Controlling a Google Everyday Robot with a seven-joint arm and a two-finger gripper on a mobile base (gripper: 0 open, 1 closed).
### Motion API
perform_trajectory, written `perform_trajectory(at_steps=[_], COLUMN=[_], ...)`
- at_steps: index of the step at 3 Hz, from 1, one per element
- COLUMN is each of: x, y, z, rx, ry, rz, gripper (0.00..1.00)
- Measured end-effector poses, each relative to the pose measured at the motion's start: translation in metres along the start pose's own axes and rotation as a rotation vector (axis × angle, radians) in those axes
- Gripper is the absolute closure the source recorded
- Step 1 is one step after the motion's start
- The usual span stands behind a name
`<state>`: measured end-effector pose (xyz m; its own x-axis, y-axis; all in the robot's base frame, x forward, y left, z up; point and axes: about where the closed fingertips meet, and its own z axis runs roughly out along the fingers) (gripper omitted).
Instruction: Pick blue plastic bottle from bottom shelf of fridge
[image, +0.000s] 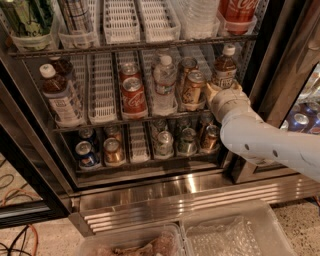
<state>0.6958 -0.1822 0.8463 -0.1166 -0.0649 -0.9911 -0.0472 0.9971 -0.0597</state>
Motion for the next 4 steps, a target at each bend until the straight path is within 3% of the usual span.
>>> perform_trajectory(at_steps=[3,4], x=[-0.006,-0.039], y=[0.0,-0.003], z=[-0.009,-0.032], rx=[-0.004,-0.003], ry=[-0.02,-0.122], rz=[0.017,0.037], gripper=[1.0,1.0])
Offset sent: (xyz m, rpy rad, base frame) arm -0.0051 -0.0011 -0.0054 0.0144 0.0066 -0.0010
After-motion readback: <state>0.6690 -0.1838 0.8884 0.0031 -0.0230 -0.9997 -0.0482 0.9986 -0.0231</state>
